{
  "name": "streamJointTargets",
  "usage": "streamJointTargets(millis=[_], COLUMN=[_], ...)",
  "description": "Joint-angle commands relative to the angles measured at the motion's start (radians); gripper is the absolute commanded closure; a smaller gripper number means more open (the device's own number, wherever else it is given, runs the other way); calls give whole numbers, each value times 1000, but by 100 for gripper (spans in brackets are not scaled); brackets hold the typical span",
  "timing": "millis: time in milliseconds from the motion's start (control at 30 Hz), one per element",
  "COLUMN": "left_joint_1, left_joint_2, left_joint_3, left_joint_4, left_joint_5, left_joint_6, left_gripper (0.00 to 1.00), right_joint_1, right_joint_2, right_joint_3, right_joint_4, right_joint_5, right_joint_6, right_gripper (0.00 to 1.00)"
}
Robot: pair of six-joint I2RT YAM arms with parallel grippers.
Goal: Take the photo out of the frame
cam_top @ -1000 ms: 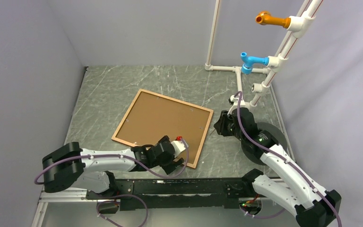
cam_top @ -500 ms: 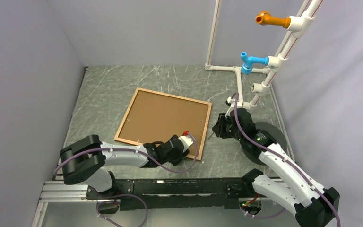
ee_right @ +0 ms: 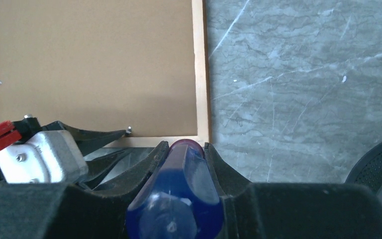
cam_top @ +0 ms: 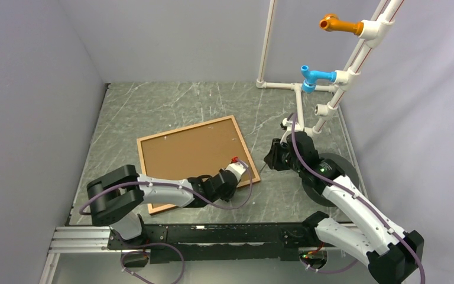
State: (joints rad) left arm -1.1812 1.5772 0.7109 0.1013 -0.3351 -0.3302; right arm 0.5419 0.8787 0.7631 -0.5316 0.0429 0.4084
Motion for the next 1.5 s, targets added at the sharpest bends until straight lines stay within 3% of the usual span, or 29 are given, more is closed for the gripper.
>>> streamJointTargets(millis=[0, 267, 433, 733, 800, 967, 1067, 1100, 1333, 1467], left_joint_1=[21, 45, 100, 111, 111, 114, 115, 114, 107, 18], left_joint_2=[101, 126, 139, 237, 243, 170, 85, 51, -213, -306], left_joint_3=[52, 92, 96, 307, 309, 267, 254, 246, 109, 46], left_joint_4=[-95, -80, -31, -207, -210, -185, -189, -191, -282, -402], left_joint_5=[-14, -29, 68, 82, 74, 91, 128, 140, 200, 102], left_joint_6=[-155, -221, -295, -444, -445, -373, -292, -267, -108, 0], left_gripper=[82, 95, 97, 99, 87, 43, 6, 1, 0, 3], right_joint_1=[-4, -4, -4, -4, -5, -5, -4, -5, -3, -4], right_joint_2=[18, 7, -11, -51, -52, -56, -69, -76, -137, -150], right_joint_3=[70, 30, 2, 21, 31, 47, 47, 46, 32, 16], right_joint_4=[8, 24, 27, -23, -26, -31, -50, -58, -103, -93], right_joint_5=[-28, -80, -89, -18, -7, 11, 29, 34, 31, 0], right_joint_6=[5, 61, 95, 100, 102, 97, 86, 82, 89, 101], right_gripper=[100, 100, 100, 100, 100, 100, 100, 100, 100, 100])
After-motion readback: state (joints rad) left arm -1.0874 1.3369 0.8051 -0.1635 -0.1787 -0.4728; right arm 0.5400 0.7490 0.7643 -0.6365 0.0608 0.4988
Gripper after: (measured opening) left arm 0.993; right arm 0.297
